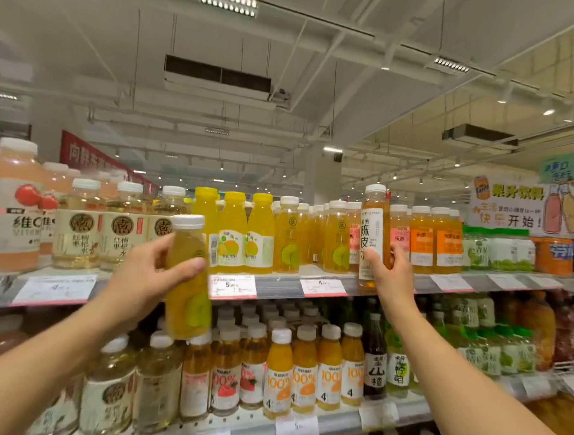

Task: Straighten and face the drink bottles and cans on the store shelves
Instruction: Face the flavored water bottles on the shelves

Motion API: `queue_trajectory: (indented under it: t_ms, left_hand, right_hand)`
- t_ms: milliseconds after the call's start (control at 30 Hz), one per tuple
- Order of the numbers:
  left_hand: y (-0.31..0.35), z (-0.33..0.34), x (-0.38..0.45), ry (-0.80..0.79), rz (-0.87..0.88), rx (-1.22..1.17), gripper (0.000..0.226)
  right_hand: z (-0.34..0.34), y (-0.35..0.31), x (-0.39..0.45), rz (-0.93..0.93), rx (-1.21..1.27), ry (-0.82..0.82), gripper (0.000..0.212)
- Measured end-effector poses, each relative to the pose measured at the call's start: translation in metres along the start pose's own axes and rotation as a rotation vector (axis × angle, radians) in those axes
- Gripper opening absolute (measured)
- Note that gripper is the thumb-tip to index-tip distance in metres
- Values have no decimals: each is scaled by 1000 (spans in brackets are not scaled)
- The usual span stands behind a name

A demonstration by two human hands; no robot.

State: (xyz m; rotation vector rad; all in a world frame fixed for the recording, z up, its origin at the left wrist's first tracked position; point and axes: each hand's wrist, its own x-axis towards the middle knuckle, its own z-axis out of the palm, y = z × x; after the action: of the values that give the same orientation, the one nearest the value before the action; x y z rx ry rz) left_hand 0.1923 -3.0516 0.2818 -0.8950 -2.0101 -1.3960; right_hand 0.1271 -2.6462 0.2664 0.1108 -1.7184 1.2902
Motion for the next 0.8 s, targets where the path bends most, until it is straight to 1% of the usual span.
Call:
queue_trajectory:
  t_ms: [33,100,200,233,267,333,400,500,567,700,800]
  left_hand:
    - [13,17,11,-39,28,25,65]
    - [34,50,40,-99,76,100,59]
    - [52,94,88,-92,123,232,55]
    - [55,106,103,-79,135,311,54]
    - [58,118,117,-62,141,411,57]
    - [59,137,138,-52,100,553,75]
    - [51,152,154,-44,24,601,83]
    - [35,166,170,35,-36,649,72]
    - [29,171,175,96,-67,652,68]
    - [28,180,177,141,-76,750,63]
    - [25,184,180,160,-62,775,67]
  right_hand:
    - [1,2,1,8,28,-1,47]
    - [1,8,2,22,67,-1,43]
    - [-3,12,2,6,88,-6,47]
    - [-4,12,2,-3,89,-12,48]
    - [-5,12,2,-10,89,-19,47]
    - [-6,13,3,-17,83,-21,42]
    - [-5,14,5,-11,80,-16,40]
    - [-4,17,7,-1,83,4,40]
    - [-3,18,7,-11,79,8,41]
    - [-1,20,7,-35,73,14,48]
    - [0,22,8,-35,66,14,47]
